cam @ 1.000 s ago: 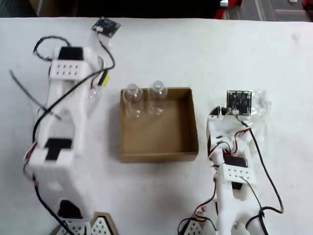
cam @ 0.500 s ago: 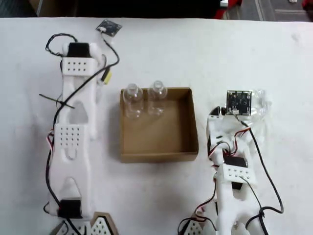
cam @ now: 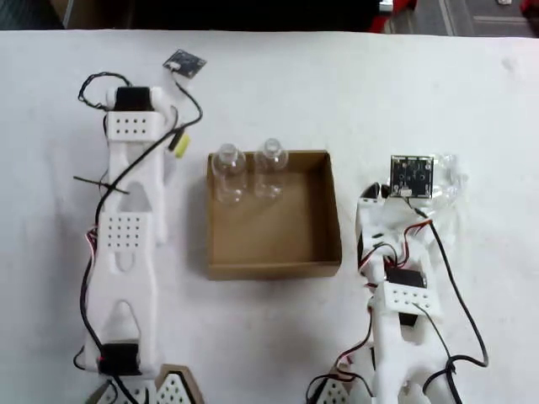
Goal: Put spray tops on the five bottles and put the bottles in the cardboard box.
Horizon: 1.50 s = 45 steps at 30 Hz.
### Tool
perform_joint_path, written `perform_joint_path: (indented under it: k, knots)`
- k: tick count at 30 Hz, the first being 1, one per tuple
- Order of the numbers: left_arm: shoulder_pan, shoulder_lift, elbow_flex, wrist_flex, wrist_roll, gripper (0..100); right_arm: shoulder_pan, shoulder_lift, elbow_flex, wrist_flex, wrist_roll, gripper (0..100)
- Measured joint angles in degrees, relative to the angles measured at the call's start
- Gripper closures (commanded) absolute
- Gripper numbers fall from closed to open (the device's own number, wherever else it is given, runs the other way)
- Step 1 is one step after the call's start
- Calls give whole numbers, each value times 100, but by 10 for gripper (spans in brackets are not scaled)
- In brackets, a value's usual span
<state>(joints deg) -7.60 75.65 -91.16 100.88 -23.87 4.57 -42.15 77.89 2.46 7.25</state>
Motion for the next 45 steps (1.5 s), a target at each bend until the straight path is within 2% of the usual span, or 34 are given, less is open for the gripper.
perform_joint_path:
  k: [8,13,21,25,29,32,36,41,45]
  knots:
    - [0,105,0,0,0,863,0,0,0,0,0,977]
    - [0,220,0,0,-9,978,0,0,0,0,0,977]
    - [0,220,0,0,-290,976,-9,0,0,0,0,977]
    - [0,53,0,97,316,976,-9,0,0,0,0,977]
    - [-88,-651,123,105,905,976,-9,0,0,-18,0,977]
    - [-123,-1389,835,105,976,976,-9,0,0,-132,0,977]
    - [-62,-2629,2453,105,1029,976,-9,0,0,-167,0,977]
    - [334,-4440,4369,105,1029,976,-9,0,0,-167,0,977]
    - [703,-5864,5433,105,1020,976,0,0,0,-167,0,977]
